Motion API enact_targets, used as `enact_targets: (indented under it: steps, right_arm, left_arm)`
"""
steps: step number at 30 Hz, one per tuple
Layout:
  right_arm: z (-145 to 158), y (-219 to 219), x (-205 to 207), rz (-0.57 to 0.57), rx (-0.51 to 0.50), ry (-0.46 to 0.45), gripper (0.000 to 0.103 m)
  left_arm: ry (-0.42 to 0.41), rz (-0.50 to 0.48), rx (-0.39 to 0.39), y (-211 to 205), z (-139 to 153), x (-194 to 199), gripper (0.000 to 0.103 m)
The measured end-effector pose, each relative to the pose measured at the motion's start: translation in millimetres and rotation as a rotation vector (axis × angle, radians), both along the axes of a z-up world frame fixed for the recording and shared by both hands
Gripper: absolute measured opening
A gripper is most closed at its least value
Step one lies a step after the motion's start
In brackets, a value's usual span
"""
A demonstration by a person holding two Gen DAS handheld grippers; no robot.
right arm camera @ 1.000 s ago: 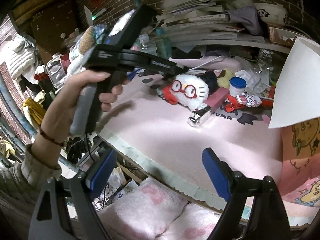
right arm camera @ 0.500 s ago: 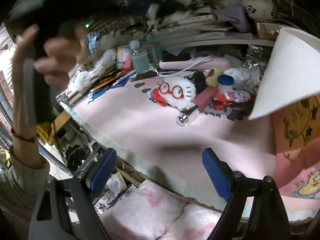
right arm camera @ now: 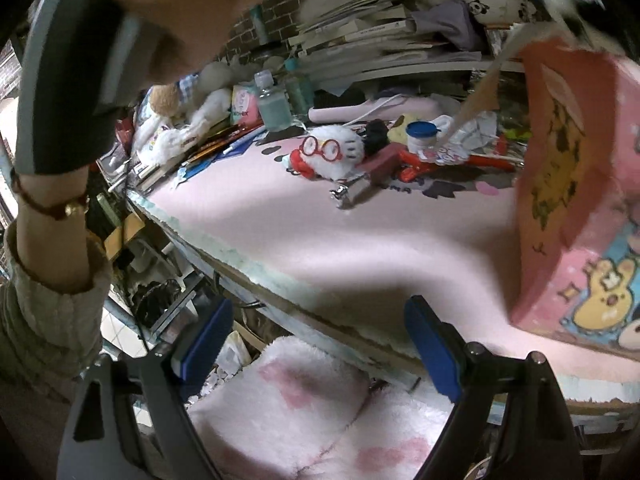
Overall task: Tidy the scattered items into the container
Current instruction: 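Carry the panda plush in the left gripper into the box and release, then close the right gripper on the pink lipstick tube with silver cap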
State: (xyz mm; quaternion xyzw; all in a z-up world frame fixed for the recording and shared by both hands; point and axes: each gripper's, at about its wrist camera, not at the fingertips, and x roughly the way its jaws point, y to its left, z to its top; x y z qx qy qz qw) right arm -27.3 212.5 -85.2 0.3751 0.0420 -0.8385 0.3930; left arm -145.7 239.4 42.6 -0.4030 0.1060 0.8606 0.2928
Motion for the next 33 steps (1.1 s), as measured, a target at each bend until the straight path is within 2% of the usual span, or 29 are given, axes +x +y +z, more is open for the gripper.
enact_targets:
  steps: [2, 5, 9, 15, 17, 19, 22, 25, 30, 33]
  right_arm:
    - [-0.4, 4.0, 0.6, -0.004, -0.001, 0.001, 0.086]
    - [-0.8, 9.0, 0.0, -0.008, -0.01, -0.002, 0.086]
    - [-0.4, 11.5, -1.4, -0.01, -0.016, -0.005, 0.086]
    - [1.3, 10.2, -1.3, -0.009, -0.02, 0.001, 0.086]
    - [2.3, 10.1, -0.9, -0.011, -0.02, 0.005, 0.086]
    - [2.8, 9.6, -0.8, -0.014, -0.021, 0.008, 0.086]
    - [3.7, 8.0, -0.8, -0.024, -0.026, 0.017, 0.086]
    - [6.8, 6.0, 1.1, -0.044, -0.04, 0.044, 0.086]
    - [7.7, -6.7, 1.8, -0.095, -0.027, 0.092, 0.086]
    - [5.9, -17.2, 1.1, -0.145, 0.0, 0.133, 0.086]
  left_arm:
    - [-0.026, 0.003, -0.026, 7.0, -6.8, -4.8, 0.035]
    - [-0.019, 0.017, -0.059, 12.6, -11.2, -7.5, 0.038]
    - [-0.025, 0.022, -0.066, 15.0, -15.9, -11.2, 0.04]
    - [0.011, 0.029, -0.034, 12.2, -10.0, -9.0, 0.063]
    - [0.046, 0.039, -0.021, 8.6, -3.9, -4.0, 0.071]
    - [0.106, 0.055, -0.014, 2.6, 4.8, 4.8, 0.073]
    - [0.209, 0.079, -0.001, -14.1, 19.0, 23.4, 0.087]
    - [0.277, 0.122, 0.009, -40.6, 29.0, 40.1, 0.094]
    - [0.321, 0.266, 0.036, -101.0, 27.7, 63.6, 0.095]
    - [0.32, 0.367, 0.013, -138.6, 15.2, 73.4, 0.095]
